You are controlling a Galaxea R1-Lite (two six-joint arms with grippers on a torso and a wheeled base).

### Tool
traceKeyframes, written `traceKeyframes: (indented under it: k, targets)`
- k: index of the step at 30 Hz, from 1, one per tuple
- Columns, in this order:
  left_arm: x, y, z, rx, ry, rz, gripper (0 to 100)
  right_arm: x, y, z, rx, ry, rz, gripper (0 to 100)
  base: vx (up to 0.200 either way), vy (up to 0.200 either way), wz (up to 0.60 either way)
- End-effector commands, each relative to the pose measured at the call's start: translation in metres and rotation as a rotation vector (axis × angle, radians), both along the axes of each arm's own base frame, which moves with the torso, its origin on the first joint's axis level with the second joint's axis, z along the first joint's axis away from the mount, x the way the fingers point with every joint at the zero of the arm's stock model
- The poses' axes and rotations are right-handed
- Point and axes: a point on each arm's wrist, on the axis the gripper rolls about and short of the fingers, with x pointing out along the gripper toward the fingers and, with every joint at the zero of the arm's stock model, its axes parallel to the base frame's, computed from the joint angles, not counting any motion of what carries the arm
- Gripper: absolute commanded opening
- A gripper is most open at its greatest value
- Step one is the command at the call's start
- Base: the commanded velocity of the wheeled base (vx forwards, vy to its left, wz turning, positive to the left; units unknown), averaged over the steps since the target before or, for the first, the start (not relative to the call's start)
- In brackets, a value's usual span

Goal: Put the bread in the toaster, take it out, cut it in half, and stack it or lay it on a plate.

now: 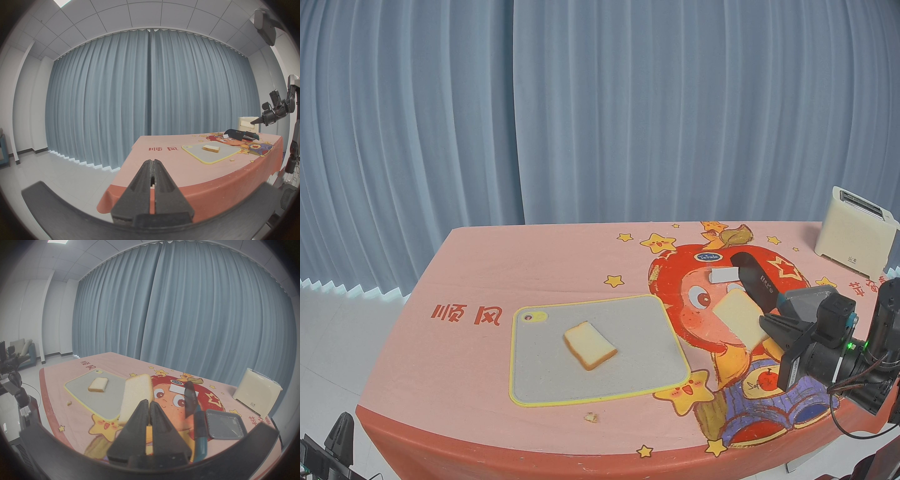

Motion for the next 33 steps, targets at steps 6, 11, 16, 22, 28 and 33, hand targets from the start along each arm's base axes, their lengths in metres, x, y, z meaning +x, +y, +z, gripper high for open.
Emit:
traceKeyframes:
  k: [6,11,16,22,28,33]
  targets:
    - [0.0001,0.0000,-0.0053,0.000,0.001,0.001,0,0.0001,0.0003,-0.0005,-0.002,0.002,0.000,0,0.000,-0.200,0.00]
    - [0.0001,0.0000,-0.0053,0.000,0.001,0.001,0,0.0003,0.0000,-0.0005,-0.002,0.002,-0.001,0,0.000,0.000,0.00]
    - [0.0001,0.0000,-0.0053,0.000,0.001,0.001,0,0.0041,-0.0059,-0.0017,-0.008,0.004,-0.037,0,0.000,0.000,0.00]
    - [0.0001,0.0000,-0.0053,0.000,0.001,0.001,0,0.0047,-0.0061,-0.0009,-0.005,0.003,-0.041,0,0.000,0.000,0.00]
    - [0.0001,0.0000,-0.0053,0.001,0.001,0.002,0,0.0049,-0.0056,-0.0008,-0.005,0.002,-0.041,0,0.000,-0.033,0.00]
    - [0.0001,0.0000,-0.0053,0.000,0.001,0.002,0,0.0057,-0.0050,0.0002,-0.002,-0.001,-0.041,0,0.000,-0.200,0.00]
